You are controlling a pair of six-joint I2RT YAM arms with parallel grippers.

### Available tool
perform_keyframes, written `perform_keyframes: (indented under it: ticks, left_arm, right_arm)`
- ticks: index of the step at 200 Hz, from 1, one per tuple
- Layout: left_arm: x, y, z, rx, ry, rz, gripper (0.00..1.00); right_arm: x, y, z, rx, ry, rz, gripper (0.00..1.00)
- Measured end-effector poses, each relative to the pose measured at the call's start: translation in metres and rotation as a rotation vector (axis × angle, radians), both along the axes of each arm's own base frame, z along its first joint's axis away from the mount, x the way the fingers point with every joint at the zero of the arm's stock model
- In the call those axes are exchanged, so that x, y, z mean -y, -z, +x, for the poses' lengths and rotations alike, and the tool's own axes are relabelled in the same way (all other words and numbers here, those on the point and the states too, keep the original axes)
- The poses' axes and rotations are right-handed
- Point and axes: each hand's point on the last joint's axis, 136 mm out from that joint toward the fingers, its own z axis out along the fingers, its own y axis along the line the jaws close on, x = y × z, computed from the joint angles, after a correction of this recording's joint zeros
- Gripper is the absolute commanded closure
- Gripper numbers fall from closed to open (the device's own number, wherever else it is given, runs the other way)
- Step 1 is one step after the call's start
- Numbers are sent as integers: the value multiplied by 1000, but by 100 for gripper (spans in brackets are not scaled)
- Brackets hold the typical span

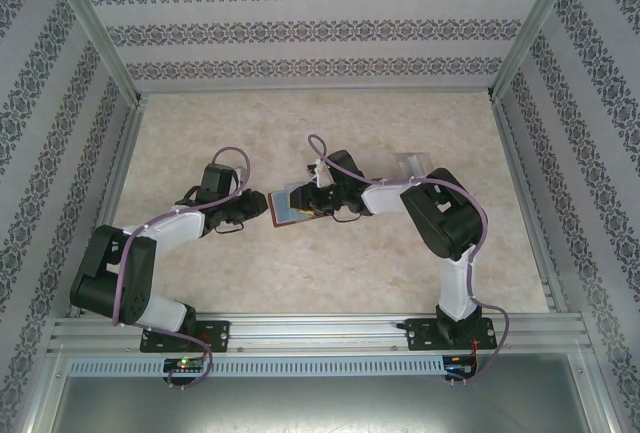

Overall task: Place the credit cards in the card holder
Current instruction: Flip over the card slot in the card holder.

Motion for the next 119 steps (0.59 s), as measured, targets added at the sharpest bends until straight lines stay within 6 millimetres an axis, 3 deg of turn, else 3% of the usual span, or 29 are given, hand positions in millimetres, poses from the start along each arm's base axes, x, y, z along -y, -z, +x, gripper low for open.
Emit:
perform_keyframes:
  ticks: [36, 75, 119]
  left_arm:
    - [3, -8, 9, 19, 2, -7, 73]
    - [6, -12, 16, 28, 8, -16, 73]
    - [10, -10, 23, 13, 19, -25, 73]
  right_arm:
    - [20, -3, 2, 4, 49, -14, 58]
    - [43, -19, 21, 37, 120, -9, 58]
    - [56, -15, 26, 29, 149, -29, 58]
